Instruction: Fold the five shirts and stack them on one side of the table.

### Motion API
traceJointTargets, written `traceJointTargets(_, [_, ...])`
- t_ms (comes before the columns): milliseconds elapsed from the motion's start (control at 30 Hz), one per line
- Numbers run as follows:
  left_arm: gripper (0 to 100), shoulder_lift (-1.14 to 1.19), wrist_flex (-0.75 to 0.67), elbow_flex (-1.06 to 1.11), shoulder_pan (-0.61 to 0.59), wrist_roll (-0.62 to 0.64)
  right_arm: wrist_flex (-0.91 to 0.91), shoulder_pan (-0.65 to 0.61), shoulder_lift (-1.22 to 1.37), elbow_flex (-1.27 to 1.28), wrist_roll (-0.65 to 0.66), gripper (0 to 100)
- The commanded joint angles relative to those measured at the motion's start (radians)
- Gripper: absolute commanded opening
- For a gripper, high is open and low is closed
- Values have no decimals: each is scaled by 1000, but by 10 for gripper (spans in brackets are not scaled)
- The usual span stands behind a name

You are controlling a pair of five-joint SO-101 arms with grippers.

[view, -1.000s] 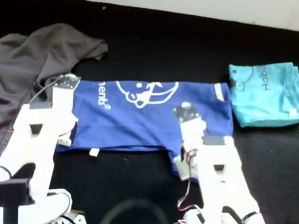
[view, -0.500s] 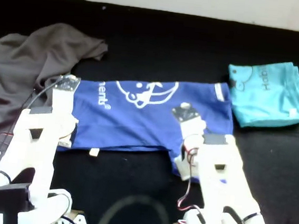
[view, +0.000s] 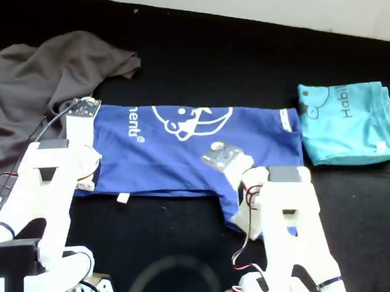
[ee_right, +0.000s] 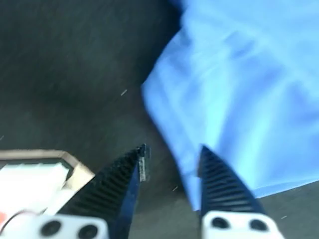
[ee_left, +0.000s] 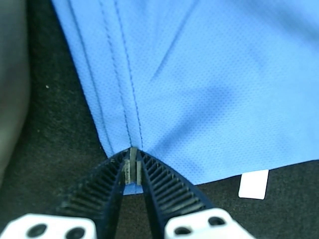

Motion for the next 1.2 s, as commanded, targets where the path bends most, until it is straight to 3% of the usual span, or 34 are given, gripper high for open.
traceJointTargets(0, [8,1,-15,7,10,9,-128,-5,-10,71,17,214])
traceJointTargets(267, [8,1,-26,7,10,9,-280,-54,-8,232,-57,214])
traceJointTargets(500, [8,1,-26,7,10,9,-467,-22,-7,335,-66,209])
traceJointTargets(567, [8,1,-25,7,10,9,-506,-4,-7,355,-64,156])
traceJointTargets(667, [8,1,-25,7,10,11,-521,21,-8,355,-63,1])
traceJointTargets(767, [8,1,-25,7,10,11,-521,41,-19,351,-63,13])
traceJointTargets(1167, [8,1,-25,7,10,11,-372,104,-7,-67,-61,5])
